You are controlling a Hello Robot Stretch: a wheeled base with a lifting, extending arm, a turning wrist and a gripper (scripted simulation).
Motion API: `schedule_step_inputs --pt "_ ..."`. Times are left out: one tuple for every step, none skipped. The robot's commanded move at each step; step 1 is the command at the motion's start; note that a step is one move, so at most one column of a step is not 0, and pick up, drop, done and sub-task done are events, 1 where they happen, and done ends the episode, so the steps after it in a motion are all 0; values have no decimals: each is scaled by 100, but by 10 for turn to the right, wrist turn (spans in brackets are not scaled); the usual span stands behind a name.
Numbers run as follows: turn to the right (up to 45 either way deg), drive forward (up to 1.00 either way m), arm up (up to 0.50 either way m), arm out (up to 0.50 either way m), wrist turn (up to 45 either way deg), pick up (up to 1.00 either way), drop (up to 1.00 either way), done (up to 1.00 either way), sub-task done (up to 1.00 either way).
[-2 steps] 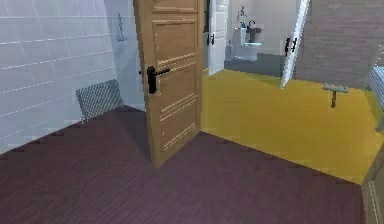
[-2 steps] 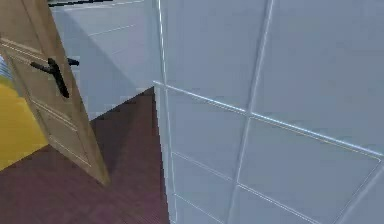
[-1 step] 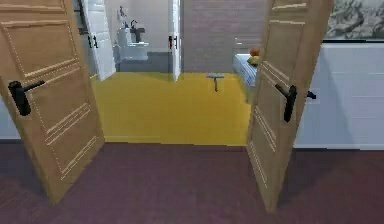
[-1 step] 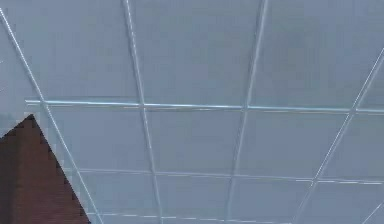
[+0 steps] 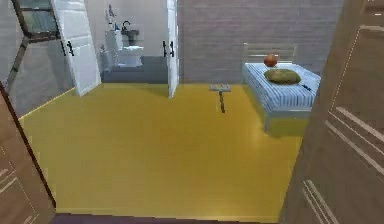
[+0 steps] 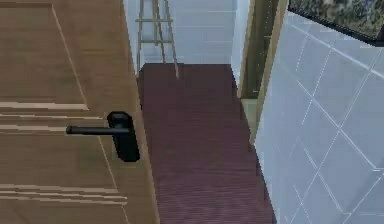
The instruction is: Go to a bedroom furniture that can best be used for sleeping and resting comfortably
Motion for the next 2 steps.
schedule_step_inputs --pt "0 100 0 0 0 0 0 0 0" --pt "60 0 0 0 0 0 0 0 0"
